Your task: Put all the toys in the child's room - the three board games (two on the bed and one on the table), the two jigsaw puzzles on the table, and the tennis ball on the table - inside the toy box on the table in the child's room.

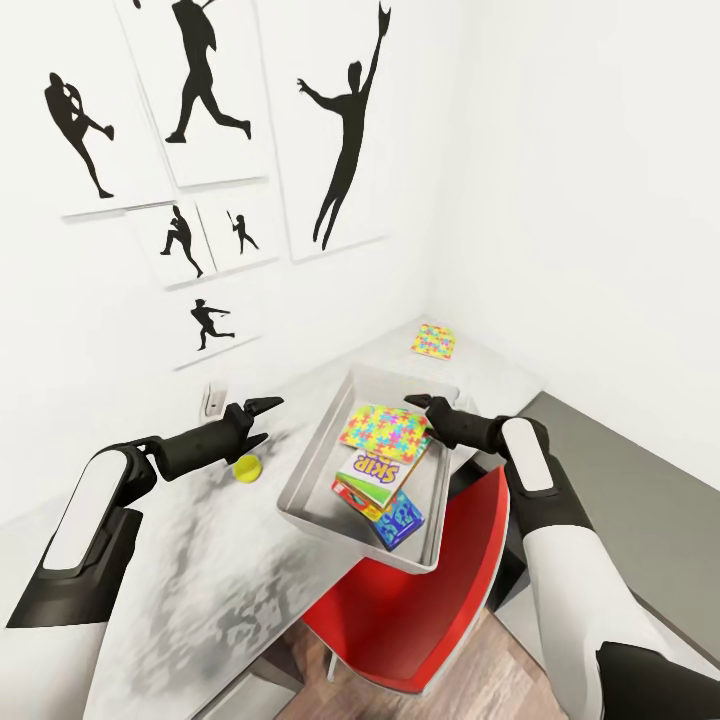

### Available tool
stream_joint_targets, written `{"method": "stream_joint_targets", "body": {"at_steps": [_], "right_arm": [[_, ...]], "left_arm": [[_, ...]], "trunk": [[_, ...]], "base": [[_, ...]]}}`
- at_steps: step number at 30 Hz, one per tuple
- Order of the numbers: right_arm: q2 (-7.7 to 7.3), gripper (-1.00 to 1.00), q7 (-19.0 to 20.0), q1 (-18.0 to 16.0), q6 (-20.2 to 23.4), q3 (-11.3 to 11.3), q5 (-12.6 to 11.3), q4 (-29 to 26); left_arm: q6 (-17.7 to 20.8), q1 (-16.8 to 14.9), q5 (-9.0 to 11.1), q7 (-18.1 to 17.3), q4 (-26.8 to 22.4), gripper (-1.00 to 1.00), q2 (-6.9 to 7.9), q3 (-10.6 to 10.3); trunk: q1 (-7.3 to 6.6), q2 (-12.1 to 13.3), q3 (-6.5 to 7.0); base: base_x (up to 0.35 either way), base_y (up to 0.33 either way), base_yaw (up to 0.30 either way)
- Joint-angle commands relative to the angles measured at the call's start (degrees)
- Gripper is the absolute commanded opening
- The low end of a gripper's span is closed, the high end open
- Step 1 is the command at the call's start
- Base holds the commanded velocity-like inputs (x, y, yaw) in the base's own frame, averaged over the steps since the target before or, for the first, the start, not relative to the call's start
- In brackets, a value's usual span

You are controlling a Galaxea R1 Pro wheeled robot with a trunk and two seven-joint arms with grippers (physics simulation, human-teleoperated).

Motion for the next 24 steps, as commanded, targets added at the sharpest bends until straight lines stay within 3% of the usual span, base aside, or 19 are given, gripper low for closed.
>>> {"method": "stream_joint_targets", "body": {"at_steps": [1, 18, 24], "right_arm": [[0.08, 1.0, -0.58, -0.06, 0.27, -0.16, -0.6, -0.14], [0.23, 1.0, -0.62, -0.06, 0.27, 0.01, -0.62, -1.01], [0.23, 1.0, -1.6, 0.08, 0.65, 0.12, -0.64, -4.87]], "left_arm": [[0.14, -0.05, 0.6, 0.57, -0.05, 1.0, 0.0, 0.04], [0.11, -0.05, 0.57, 0.63, -0.05, 1.0, 0.0, 0.03], [0.07, -0.05, 0.53, 0.63, -0.05, 1.0, 0.0, 0.09]], "trunk": [[0.03, -0.11, -0.11], [0.03, -0.11, -0.11], [0.03, -0.11, -0.11]], "base": [[0.0, 0.0, 0.0], [0.0, 0.0, 0.0], [0.0, 0.0, 0.0]]}}
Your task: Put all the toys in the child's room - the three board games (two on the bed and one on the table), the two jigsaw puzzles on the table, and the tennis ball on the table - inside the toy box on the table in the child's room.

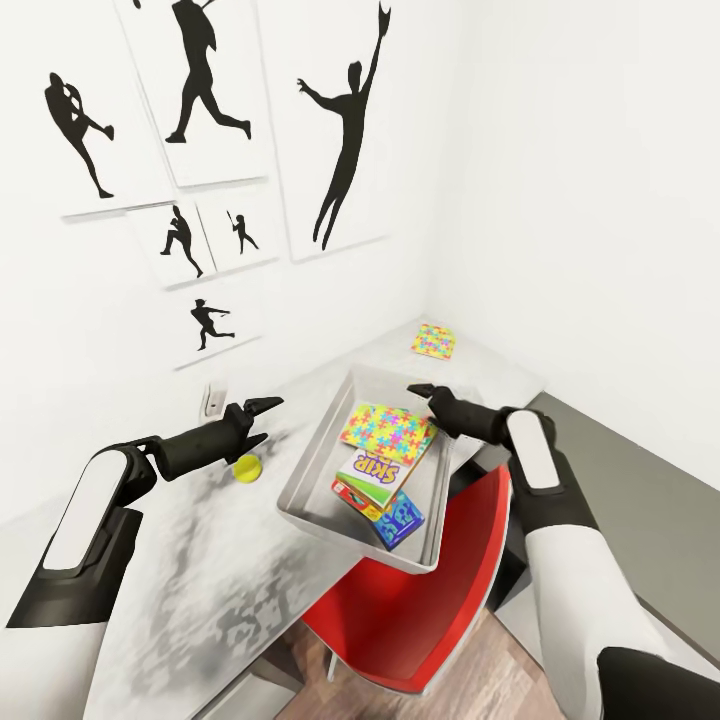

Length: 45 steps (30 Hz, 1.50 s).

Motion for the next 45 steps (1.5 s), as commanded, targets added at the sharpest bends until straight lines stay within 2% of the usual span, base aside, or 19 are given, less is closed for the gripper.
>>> {"method": "stream_joint_targets", "body": {"at_steps": [1, 4, 5, 8, 9, 13, 15, 21, 26, 35, 45], "right_arm": [[0.04, 1.0, -1.16, 0.13, 0.39, -0.13, -0.58, -1.64], [0.01, 1.0, -2.9, 0.83, 1.01, -0.1, -0.66, -7.54], [0.01, 1.0, -2.9, 0.83, 1.01, -0.1, -0.66, -7.54], [-0.05, 1.0, -3.91, 2.84, 2.27, 0.09, -0.69, -14.35], [-0.05, 1.0, -3.91, 2.84, 2.27, 0.09, -0.69, -14.35], [-0.41, 1.0, -4.31, 7.06, 3.59, 1.52, -0.61, -23.43], [-0.73, 1.0, -4.22, 8.9, 3.95, 2.0, -0.57, -26.09], [-0.24, 1.0, -3.73, 6.92, 3.83, 3.51, 0.4, -27.29], [-0.24, 1.0, -3.73, 5.71, 3.83, 3.51, 0.4, -27.29], [-0.24, 1.0, -3.73, 5.71, 3.83, 3.51, 0.4, -27.29], [-0.24, 1.0, -3.73, 5.71, 3.83, 3.51, 0.4, -27.29]], "left_arm": [[0.14, -0.05, 0.6, 0.56, -0.04, 1.0, 0.0, 0.05], [0.13, -0.05, 0.61, 0.51, -0.08, 1.0, 0.0, 0.06], [0.13, -0.05, 0.61, 0.51, -0.08, 1.0, 0.0, 0.06], [0.13, -0.05, 0.62, 0.5, -0.48, 1.0, 0.0, 0.07], [0.13, -0.05, 0.62, 0.5, -0.48, 1.0, 0.0, 0.07], [0.17, -0.05, 0.65, 0.58, -1.91, 1.0, 0.0, -0.15], [0.22, -0.05, 0.66, 0.62, -2.86, 1.0, 0.0, -0.32], [2.12, 1.89, 2.8, -0.42, -4.03, 1.0, -1.92, -2.27], [3.74, 3.5, 4.3, -0.42, -4.03, 1.0, -1.92, -2.51], [5.42, 6.35, 4.3, -0.42, -4.03, 1.0, -1.92, -2.51], [5.42, 6.35, 4.3, -0.42, -4.03, 1.0, -1.92, -2.51]], "trunk": [[0.04, -0.11, -0.11], [0.04, -0.11, -0.11], [0.04, -0.11, -0.11], [0.04, -0.11, -0.11], [0.04, -0.11, -0.11], [0.04, -0.11, -0.11], [0.04, -0.11, -0.11], [0.04, -0.11, -0.11], [0.04, -0.11, -0.11], [0.04, -0.11, -0.11], [0.04, -0.11, -0.11]], "base": [[0.0, 0.0, 0.0], [0.0, 0.0, 0.0], [0.0, 0.0, 0.0], [0.0, 0.0, 0.0], [0.0, 0.0, 0.0], [0.0, 0.0, 0.0], [0.0, 0.0, 0.0], [0.0, 0.0, 0.0], [0.0, 0.0, 0.0], [0.0, 0.0, 0.0], [0.0, 0.0, 0.0]]}}
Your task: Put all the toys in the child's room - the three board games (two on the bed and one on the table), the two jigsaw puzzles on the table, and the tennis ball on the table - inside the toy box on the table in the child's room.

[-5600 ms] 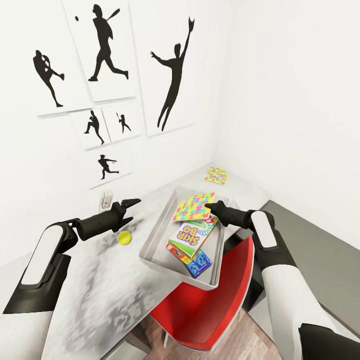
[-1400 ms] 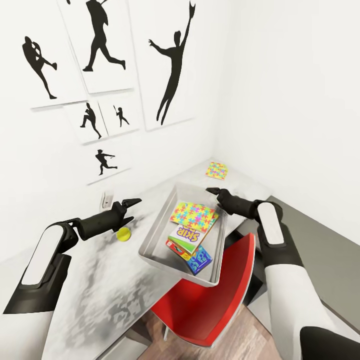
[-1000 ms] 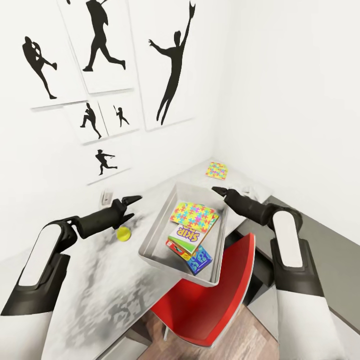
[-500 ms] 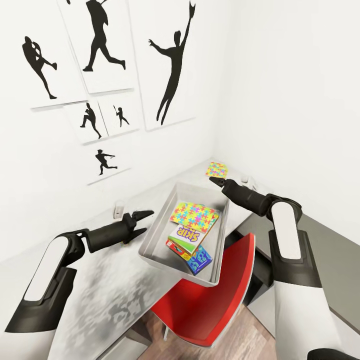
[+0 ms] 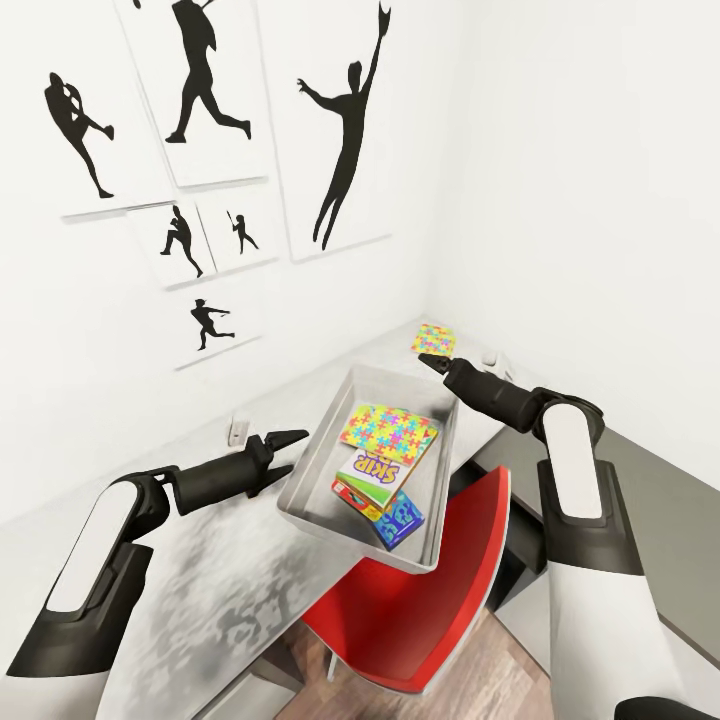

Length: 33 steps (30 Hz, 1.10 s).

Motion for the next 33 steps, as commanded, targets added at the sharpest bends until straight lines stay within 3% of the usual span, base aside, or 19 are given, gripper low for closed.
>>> {"method": "stream_joint_targets", "body": {"at_steps": [1, 12, 15, 23, 33], "right_arm": [[0.05, 1.0, -0.55, -0.06, 0.26, -0.1, -0.61, -0.05], [0.05, 1.0, -0.55, -0.06, 0.26, -0.1, -0.61, -0.05], [-0.04, 1.0, -0.83, -0.64, 0.36, 0.11, -0.6, -0.18], [-2.63, 1.0, -1.15, -1.78, 1.33, 0.84, -1.23, -1.37], [-5.81, 1.0, -1.23, -2.1, 1.78, 1.07, -1.43, -1.71]], "left_arm": [[0.0, -0.05, 0.6, 0.59, -0.05, 1.0, 0.04, -0.04], [0.0, -0.05, 0.6, 0.59, -0.05, 1.0, 0.04, -0.04], [0.1, 0.3, 1.42, 0.75, -0.44, 1.0, 0.45, 0.2], [0.14, 1.02, 3.79, 1.13, -0.6, 1.0, 1.49, 0.89], [0.15, 1.22, 4.44, 1.24, -0.72, 1.0, 1.79, 1.09]], "trunk": [[0.03, -0.11, -0.11], [0.03, -0.11, -0.11], [0.03, -0.11, -0.11], [0.03, -0.11, -0.11], [0.03, -0.11, -0.11]], "base": [[0.0, 0.0, 0.0], [0.0, 0.0, 0.0], [0.0, 0.0, 0.0], [0.0, 0.0, 0.0], [0.0, 0.0, -0.003]]}}
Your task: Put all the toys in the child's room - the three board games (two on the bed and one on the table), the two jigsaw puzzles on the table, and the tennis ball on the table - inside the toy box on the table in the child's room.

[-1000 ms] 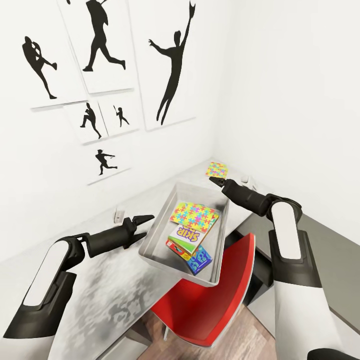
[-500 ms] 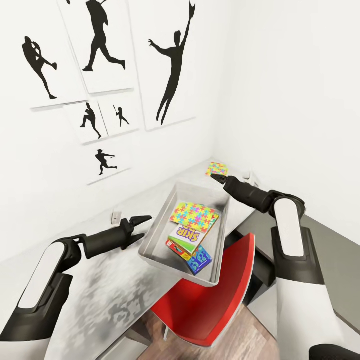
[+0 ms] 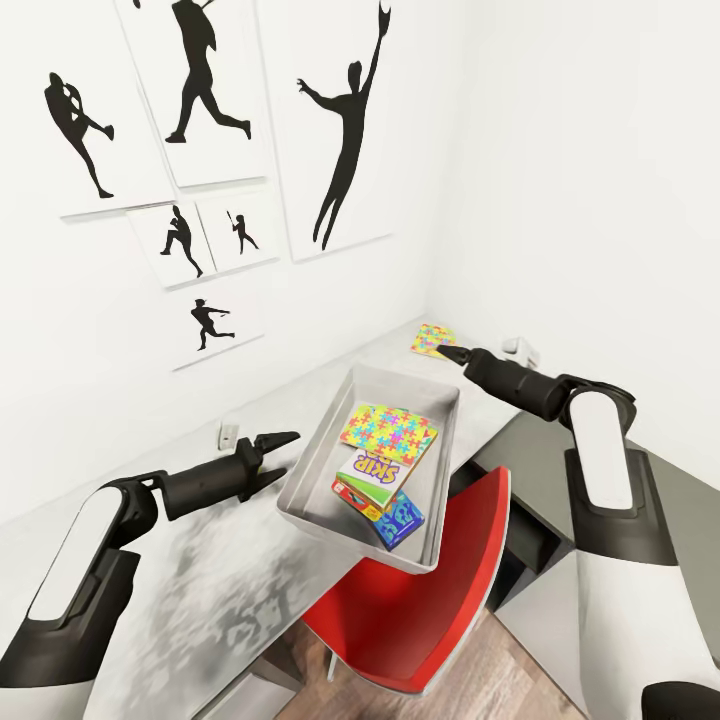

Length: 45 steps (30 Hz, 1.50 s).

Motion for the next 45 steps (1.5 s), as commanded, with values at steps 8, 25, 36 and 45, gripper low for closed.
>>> {"method": "stream_joint_targets", "body": {"at_steps": [8, 25, 36, 45], "right_arm": [[-0.23, 1.0, -0.57, -0.06, 0.3, 0.01, -0.69, -0.1], [-0.43, 1.0, -0.54, 0.47, 0.44, -0.1, -0.75, -0.13], [-0.54, 1.0, -0.45, 1.65, 1.37, -0.28, -0.74, -0.13], [-0.84, 1.0, -0.4, 4.04, 2.66, -0.57, -0.74, -0.13]], "left_arm": [[0.07, -0.02, 0.7, 0.61, -0.1, 1.0, 0.06, 0.0], [0.07, 0.0, 0.77, 0.62, -0.14, 1.0, 0.09, -0.03], [0.12, -0.11, 0.77, 0.58, -0.16, 1.0, 0.09, 0.03], [0.09, -2.55, 0.72, 0.87, -0.17, 1.0, 0.44, 0.48]], "trunk": [[0.03, -0.11, -0.11], [0.03, -0.11, -0.11], [0.03, -0.11, -0.11], [0.03, -0.11, -0.11]], "base": [[0.0, 0.0, -0.094], [0.0, 0.0, -0.239], [0.0, 0.0, -0.277], [0.0, 0.0, -0.281]]}}
